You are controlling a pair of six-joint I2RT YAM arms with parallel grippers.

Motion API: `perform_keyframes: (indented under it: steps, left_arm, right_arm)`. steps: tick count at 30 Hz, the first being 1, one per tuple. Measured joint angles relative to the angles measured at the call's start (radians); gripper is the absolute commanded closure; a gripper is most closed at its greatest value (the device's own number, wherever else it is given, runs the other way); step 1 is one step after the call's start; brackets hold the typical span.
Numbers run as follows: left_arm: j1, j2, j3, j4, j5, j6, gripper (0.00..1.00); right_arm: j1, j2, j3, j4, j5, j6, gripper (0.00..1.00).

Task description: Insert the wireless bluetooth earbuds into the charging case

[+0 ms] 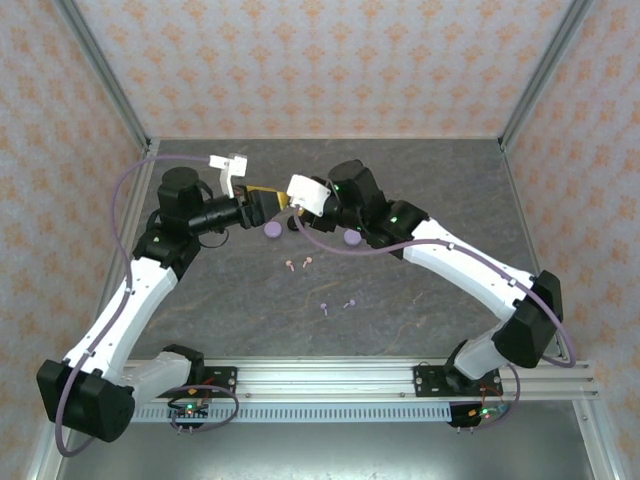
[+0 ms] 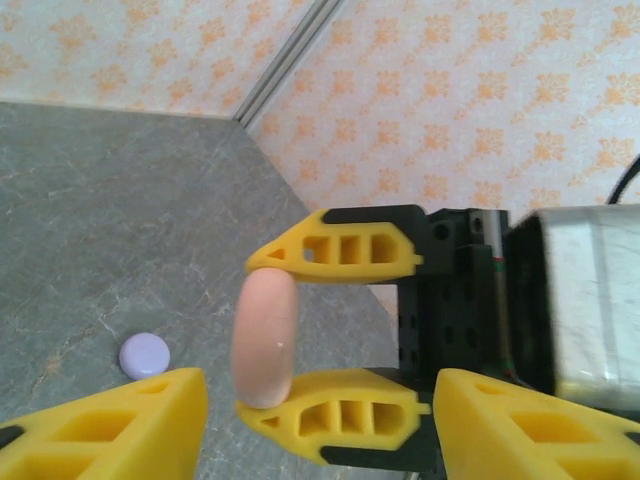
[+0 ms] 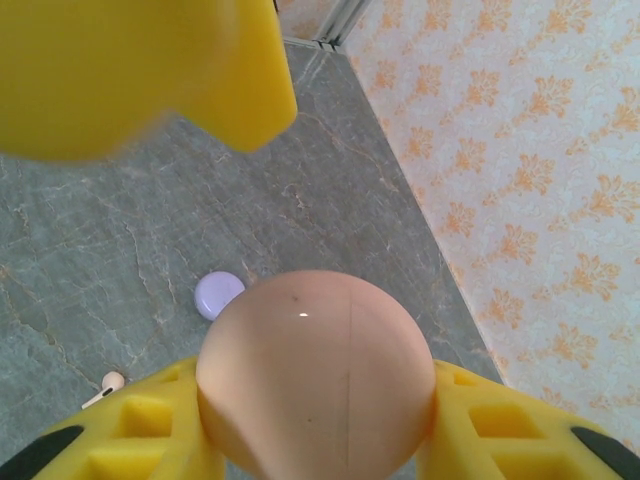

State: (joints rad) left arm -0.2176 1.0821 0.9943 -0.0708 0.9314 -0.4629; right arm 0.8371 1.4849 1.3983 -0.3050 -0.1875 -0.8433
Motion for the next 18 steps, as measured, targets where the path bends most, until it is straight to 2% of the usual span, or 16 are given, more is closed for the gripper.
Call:
perform_keyframes:
  steps: [18]
  left_arm:
    - [-0.038, 0.097, 0.0, 0.001, 0.039, 0.019, 0.53]
  right_arm:
    - [0.0, -0.027, -0.019, 0.015, -0.049, 0.0, 0.59]
